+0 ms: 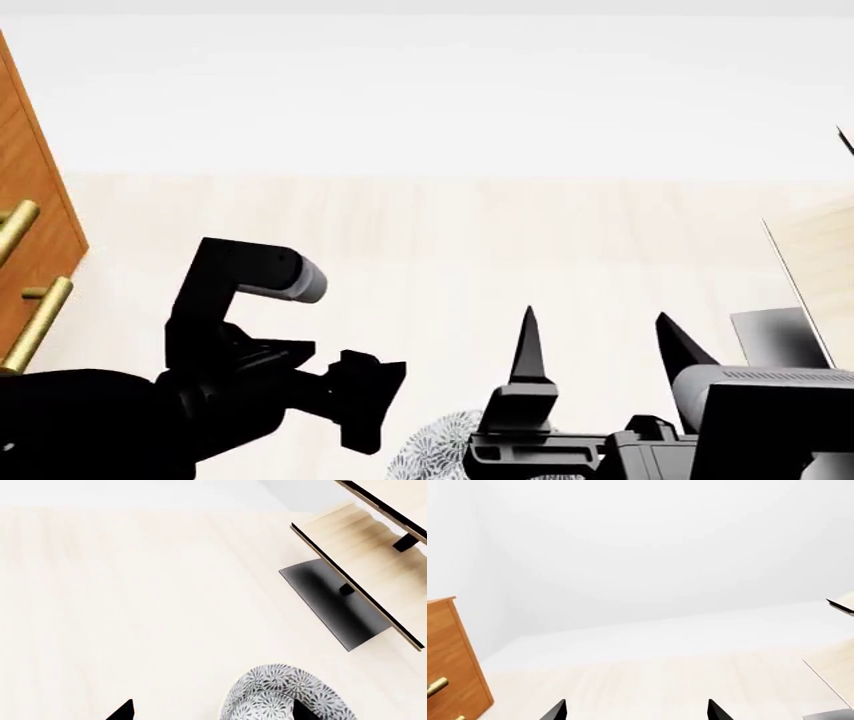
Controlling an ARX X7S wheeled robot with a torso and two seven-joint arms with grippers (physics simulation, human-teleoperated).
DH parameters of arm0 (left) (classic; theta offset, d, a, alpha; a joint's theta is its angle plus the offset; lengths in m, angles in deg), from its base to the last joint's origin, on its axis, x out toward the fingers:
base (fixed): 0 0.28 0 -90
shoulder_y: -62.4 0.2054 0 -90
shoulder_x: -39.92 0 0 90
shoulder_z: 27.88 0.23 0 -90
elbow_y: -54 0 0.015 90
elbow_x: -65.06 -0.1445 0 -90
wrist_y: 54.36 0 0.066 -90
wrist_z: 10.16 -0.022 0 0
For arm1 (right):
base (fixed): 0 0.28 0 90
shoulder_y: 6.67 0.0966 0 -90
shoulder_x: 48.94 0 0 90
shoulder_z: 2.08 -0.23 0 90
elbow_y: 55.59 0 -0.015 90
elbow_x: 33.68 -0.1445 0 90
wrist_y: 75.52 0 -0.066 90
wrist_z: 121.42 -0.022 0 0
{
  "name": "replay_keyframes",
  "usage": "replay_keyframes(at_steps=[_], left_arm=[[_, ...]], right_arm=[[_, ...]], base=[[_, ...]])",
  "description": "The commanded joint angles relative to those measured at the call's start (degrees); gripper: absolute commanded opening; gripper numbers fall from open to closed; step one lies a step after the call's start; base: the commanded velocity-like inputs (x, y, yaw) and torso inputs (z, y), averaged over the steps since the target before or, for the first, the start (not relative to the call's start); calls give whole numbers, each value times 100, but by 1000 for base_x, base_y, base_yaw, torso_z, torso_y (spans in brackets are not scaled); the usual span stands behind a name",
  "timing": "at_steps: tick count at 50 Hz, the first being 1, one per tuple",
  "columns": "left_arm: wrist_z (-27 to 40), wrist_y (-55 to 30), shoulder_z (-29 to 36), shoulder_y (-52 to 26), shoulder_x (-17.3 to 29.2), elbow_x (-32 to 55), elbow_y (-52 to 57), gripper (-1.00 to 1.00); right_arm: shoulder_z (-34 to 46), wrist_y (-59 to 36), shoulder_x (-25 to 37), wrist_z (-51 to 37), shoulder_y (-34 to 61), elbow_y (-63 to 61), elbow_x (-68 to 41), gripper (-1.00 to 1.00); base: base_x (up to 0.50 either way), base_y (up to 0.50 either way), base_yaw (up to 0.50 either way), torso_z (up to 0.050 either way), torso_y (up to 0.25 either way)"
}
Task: Close the top drawer of the cabinet and put the bowl on top of it.
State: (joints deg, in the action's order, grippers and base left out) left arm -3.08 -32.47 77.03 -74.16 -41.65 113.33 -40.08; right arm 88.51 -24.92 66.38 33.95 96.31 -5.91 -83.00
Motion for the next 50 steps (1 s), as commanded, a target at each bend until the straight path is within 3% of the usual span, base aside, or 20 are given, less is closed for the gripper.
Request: replay_keyframes(at_steps=[1,5,7,9,11,13,17,18,27,28,35,37,39,43,46,50], left_arm=[[-129,147,140,39,-13,-32,-237,100],[-226,293,241,-7,-19,-135,-475,100],[-282,378,293,8,-13,-183,-571,100],[-329,451,342,5,-13,-230,-671,100],[-370,521,371,-3,-18,-265,-777,100],[-417,567,413,-3,-22,-289,-857,100],[-484,636,484,-49,-37,-344,-1035,100],[-491,629,490,-60,-45,-338,-1065,100],[-619,735,690,-35,-62,-409,-1250,100],[-622,740,711,-30,-65,-416,-1259,100],[-679,782,847,53,-51,-436,-1252,100],[-713,714,853,62,-50,-373,-1247,100],[-703,685,872,68,-39,-356,-1194,100],[-725,716,938,91,-42,-369,-1191,100],[-785,752,1042,124,-56,-395,-1239,100],[-834,793,1114,110,-66,-418,-1301,100]], right_arm=[[-47,-82,70,-104,45,-114,-156,100],[-40,-46,65,-86,38,-93,-139,100],[154,491,-37,306,-316,180,410,100],[28,63,61,-5,11,13,-27,100],[164,498,-24,299,-291,222,387,100],[37,76,69,-11,33,57,-56,100],[192,534,-15,306,-287,264,396,100],[82,132,84,5,-1,71,-8,100],[92,114,98,-34,20,69,-42,100],[260,586,4,292,-300,303,419,100],[120,156,114,-45,-3,76,-50,100],[307,731,12,340,-393,354,507,100],[133,228,146,-44,-59,84,-24,100],[232,577,79,192,-312,233,291,100],[110,236,175,-81,-75,47,-101,100],[283,840,50,340,-483,366,462,100]], base=[[0,0,0,0,0],[0,0,0,0,0],[0,0,0,0,0],[0,0,0,0,0],[0,0,0,0,0],[0,0,0,0,0],[0,0,0,0,0],[0,0,0,0,0],[0,0,0,0,0],[0,0,0,0,0],[0,0,0,0,0],[0,0,0,0,0],[0,0,0,0,0],[0,0,0,0,0],[0,0,0,0,0],[0,0,0,0,0]])
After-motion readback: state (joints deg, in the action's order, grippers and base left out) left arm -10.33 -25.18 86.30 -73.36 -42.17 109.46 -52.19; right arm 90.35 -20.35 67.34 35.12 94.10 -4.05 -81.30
